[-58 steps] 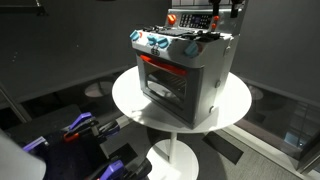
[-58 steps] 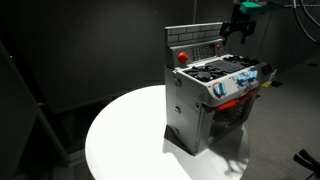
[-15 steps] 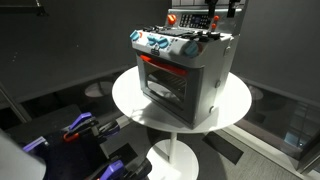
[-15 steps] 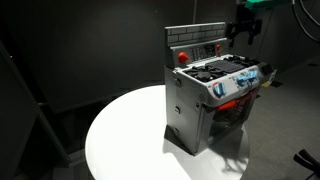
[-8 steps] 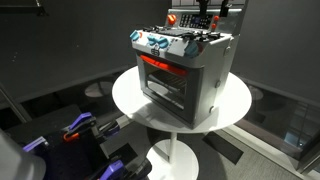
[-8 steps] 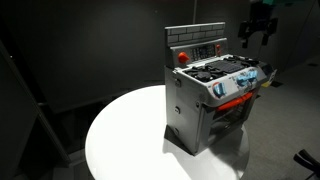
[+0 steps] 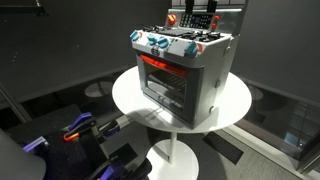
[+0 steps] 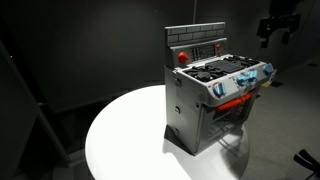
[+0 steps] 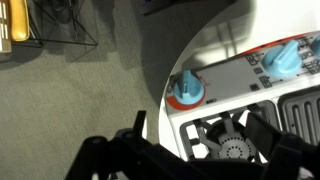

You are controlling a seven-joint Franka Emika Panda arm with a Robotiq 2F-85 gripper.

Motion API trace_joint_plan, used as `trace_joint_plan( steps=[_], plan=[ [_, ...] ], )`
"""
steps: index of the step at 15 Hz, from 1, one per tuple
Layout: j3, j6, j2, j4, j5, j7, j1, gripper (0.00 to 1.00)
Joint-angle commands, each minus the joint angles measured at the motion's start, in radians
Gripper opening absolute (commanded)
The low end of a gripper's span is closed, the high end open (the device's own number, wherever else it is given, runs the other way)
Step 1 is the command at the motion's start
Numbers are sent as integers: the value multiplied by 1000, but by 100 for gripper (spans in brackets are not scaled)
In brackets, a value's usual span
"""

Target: Press the button on the right side of the stove

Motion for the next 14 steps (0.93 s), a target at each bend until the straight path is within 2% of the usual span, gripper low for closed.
trace_joint_plan(
  steps=[1, 7, 9, 10, 14],
  plan=[
    [17, 15, -124, -125, -43, -22, -15, 100],
    [27, -25, -248, -248, -49, -61, -19, 100],
    [30, -55, -254, -260, -44, -78, -18, 100],
    [31, -30, -224, -235, -28, -51, -19, 100],
    [35, -43, -233, -251, -28, -60, -18, 100]
  ],
)
